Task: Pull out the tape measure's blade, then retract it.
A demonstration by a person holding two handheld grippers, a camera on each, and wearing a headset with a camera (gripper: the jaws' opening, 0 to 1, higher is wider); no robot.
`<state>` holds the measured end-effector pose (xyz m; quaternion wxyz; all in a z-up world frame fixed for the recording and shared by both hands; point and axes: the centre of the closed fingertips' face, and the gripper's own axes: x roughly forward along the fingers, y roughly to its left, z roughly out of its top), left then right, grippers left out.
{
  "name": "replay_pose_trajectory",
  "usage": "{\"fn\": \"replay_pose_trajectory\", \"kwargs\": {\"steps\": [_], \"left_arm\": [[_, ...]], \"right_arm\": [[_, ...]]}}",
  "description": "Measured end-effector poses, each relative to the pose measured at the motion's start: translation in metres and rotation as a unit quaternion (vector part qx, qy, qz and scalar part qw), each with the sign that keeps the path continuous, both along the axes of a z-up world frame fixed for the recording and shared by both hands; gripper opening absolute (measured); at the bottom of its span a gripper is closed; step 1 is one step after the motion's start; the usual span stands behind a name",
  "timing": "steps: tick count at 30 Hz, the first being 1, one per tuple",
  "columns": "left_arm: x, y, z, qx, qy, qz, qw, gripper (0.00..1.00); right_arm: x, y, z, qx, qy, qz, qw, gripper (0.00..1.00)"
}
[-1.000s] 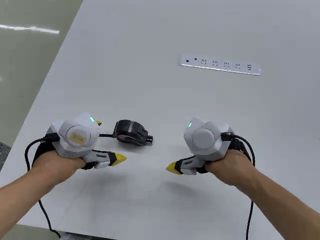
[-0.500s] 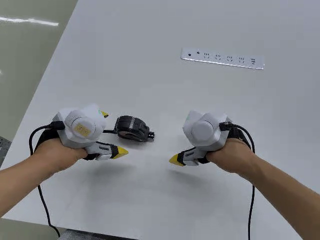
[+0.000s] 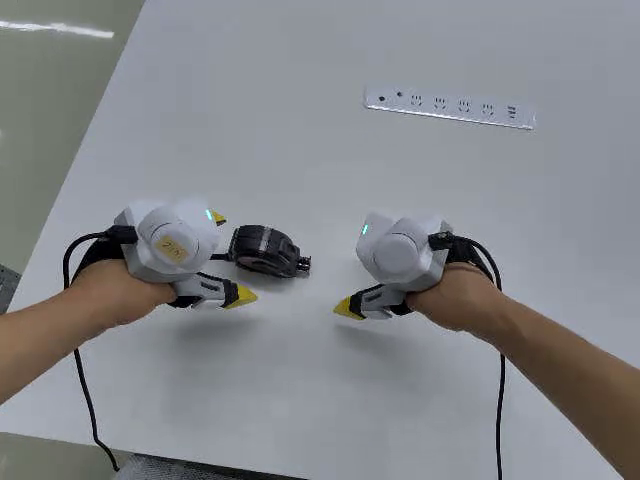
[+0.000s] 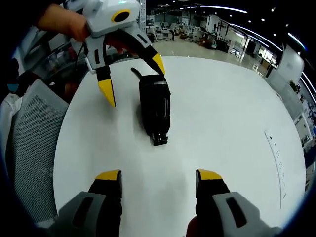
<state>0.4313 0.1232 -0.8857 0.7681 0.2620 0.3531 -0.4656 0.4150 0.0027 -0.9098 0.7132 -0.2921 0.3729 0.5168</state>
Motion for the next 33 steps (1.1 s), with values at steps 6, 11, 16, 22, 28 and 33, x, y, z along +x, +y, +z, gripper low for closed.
{"fn": "replay_pose_trajectory", "kwargs": {"steps": [6,11,16,22,28,33], "left_arm": [[0.002,-0.005,0.000,0.002,-0.001,-0.023,0.9997,0.65],[0.003,-0.010,0.000,0.003,-0.003,-0.042,0.9991,0.65],[0.007,-0.014,0.000,0.006,-0.006,-0.059,0.9983,0.63],[0.008,-0.019,-0.001,0.010,-0.008,-0.083,0.9965,0.61],[0.009,-0.024,-0.002,0.021,-0.015,-0.111,0.9935,0.60],[0.009,-0.025,-0.002,0.023,-0.017,-0.119,0.9925,0.59]], "right_arm": [[0.003,0.007,-0.002,0.002,-0.004,0.013,0.9999,0.60],[0.004,0.014,-0.003,0.004,-0.010,0.029,0.9995,0.57],[0.005,0.022,-0.004,0.007,-0.015,0.042,0.9990,0.53],[0.008,0.030,-0.005,0.008,-0.016,0.049,0.9987,0.51],[0.009,0.036,-0.008,0.007,-0.019,0.060,0.9980,0.50],[0.009,0.038,-0.008,0.009,-0.017,0.060,0.9980,0.48]]}}
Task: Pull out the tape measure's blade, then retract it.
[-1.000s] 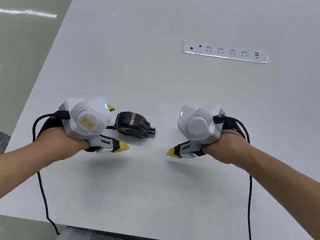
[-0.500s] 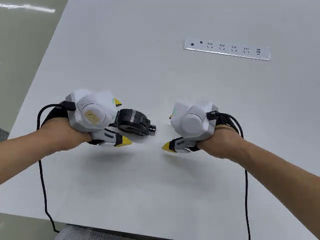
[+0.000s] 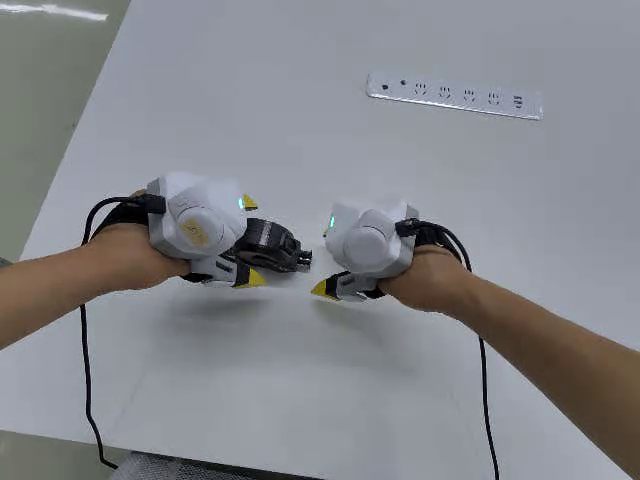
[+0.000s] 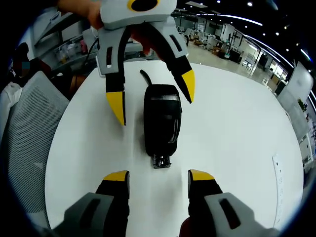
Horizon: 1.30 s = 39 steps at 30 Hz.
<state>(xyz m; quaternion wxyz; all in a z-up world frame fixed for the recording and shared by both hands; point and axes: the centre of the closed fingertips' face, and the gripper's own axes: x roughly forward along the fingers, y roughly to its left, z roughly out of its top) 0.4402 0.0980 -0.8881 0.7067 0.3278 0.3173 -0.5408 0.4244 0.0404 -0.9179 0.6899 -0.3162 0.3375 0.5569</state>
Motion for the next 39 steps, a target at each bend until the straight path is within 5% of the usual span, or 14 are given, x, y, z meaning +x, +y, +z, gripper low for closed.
{"fn": "replay_pose_trajectory", "kwargs": {"steps": [7,12,39], "left_arm": [[0.000,-0.003,0.000,0.002,-0.001,-0.012,0.9999,0.56],[0.001,-0.009,-0.008,0.015,-0.004,-0.052,0.9985,0.54],[0.005,-0.017,-0.017,0.026,-0.002,-0.098,0.9949,0.43]], "right_arm": [[0.001,0.002,-0.001,0.000,-0.002,0.003,1.0000,0.44],[0.006,0.013,-0.007,0.009,-0.001,0.004,1.0000,0.42],[0.013,0.023,-0.019,0.016,0.002,0.005,0.9999,0.30]]}}
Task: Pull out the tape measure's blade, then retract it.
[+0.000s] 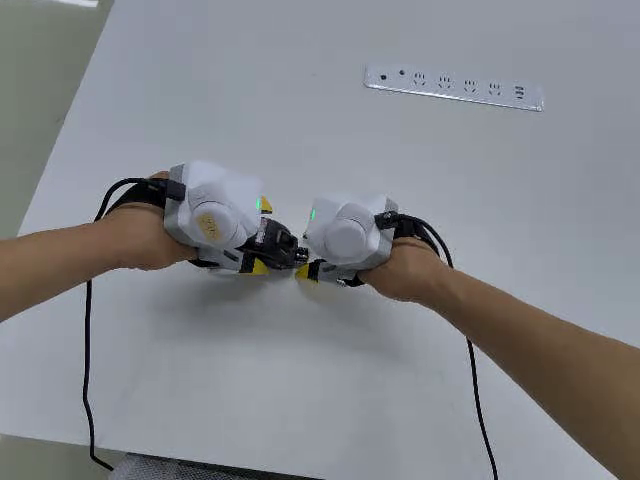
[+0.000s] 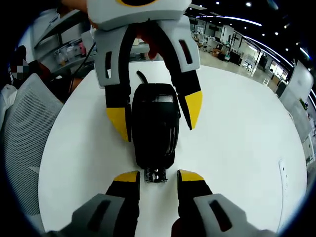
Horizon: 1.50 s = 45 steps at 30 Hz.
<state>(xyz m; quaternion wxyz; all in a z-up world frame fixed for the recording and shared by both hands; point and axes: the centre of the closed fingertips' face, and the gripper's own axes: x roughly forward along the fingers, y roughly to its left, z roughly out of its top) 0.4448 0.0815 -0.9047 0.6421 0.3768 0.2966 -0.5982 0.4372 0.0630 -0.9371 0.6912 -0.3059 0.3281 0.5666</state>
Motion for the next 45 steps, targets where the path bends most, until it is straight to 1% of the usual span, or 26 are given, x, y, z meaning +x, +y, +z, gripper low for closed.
{"fn": "replay_pose_trajectory", "kwargs": {"steps": [6,8,13,17,22,33,37,45], "left_arm": [[0.0011,0.0004,-0.0002,0.002,-0.002,-0.001,1.0000,0.41],[0.0004,-0.0005,0.0000,0.000,0.001,-0.003,1.0000,0.40],[0.0006,-0.0011,-0.0003,0.002,0.000,-0.006,1.0000,0.37],[0.0004,-0.0009,-0.0004,0.004,0.001,-0.010,0.9999,0.37],[0.0001,-0.0009,-0.0009,0.006,0.003,-0.015,0.9999,0.37],[-0.0004,-0.0009,-0.0012,0.009,0.001,-0.021,0.9997,0.36],[-0.0007,-0.0010,-0.0010,0.010,0.000,-0.022,0.9997,0.35],[-0.0010,-0.0009,-0.0003,0.008,0.001,-0.022,0.9997,0.35]], "right_arm": [[-0.0011,0.0013,-0.0009,0.003,0.001,0.002,1.0000,0.27],[-0.0013,0.0014,-0.0008,0.003,0.002,0.004,1.0000,0.26],[-0.0029,0.0018,-0.0005,0.006,0.005,0.006,0.9999,0.23],[-0.0047,0.0026,-0.0007,0.011,0.010,0.007,0.9999,0.21],[-0.0027,0.0022,0.0001,0.014,0.009,0.003,0.9999,0.17],[-0.0032,0.0017,0.0008,0.017,0.008,0.012,0.9997,0.16],[-0.0040,0.0013,0.0007,0.018,0.000,0.021,0.9996,0.16],[-0.0032,0.0017,-0.0002,0.023,-0.003,0.022,0.9995,0.15]]}}
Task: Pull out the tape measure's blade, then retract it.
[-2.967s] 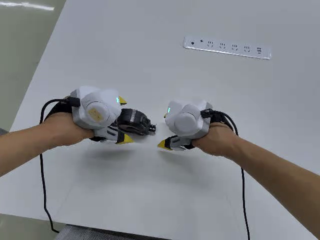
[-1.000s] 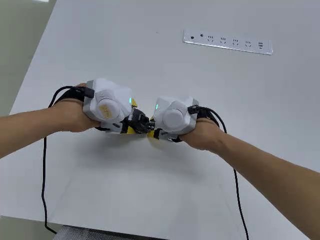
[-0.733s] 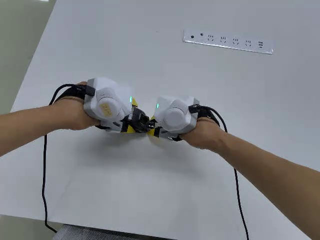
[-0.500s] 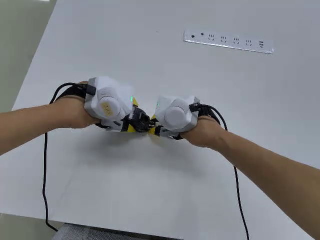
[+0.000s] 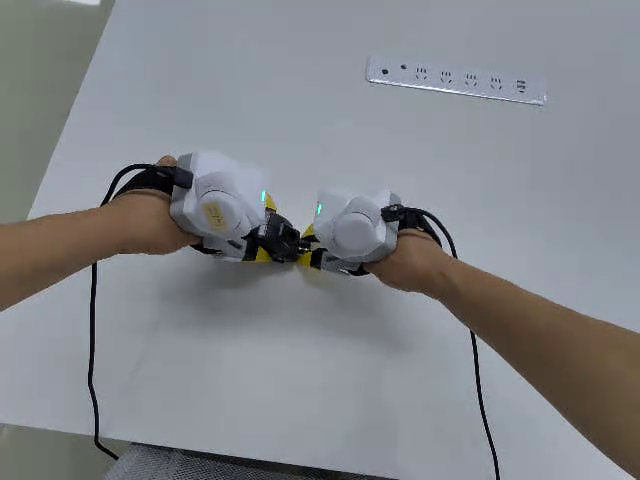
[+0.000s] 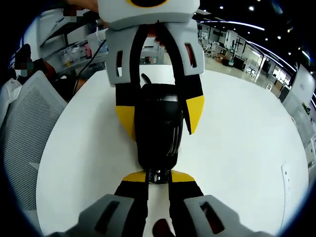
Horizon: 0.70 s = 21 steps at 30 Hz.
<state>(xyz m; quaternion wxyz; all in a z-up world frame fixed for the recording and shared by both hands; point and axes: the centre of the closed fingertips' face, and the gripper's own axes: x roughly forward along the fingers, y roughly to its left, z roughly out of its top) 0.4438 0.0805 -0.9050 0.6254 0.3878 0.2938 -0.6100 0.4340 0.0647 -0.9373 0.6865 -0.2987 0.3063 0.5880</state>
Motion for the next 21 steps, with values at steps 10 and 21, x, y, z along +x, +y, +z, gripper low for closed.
{"fn": "replay_pose_trajectory", "kwargs": {"steps": [10,21], "left_arm": [[0.0001,0.0007,-0.0003,0.005,-0.001,0.002,1.0000,0.35],[0.0008,0.0012,-0.0016,0.009,-0.001,0.003,0.9999,0.35]], "right_arm": [[0.0002,-0.0015,0.0000,0.001,-0.004,-0.001,1.0000,0.13],[-0.0007,-0.0029,0.0002,-0.002,-0.001,0.004,1.0000,0.13]]}}
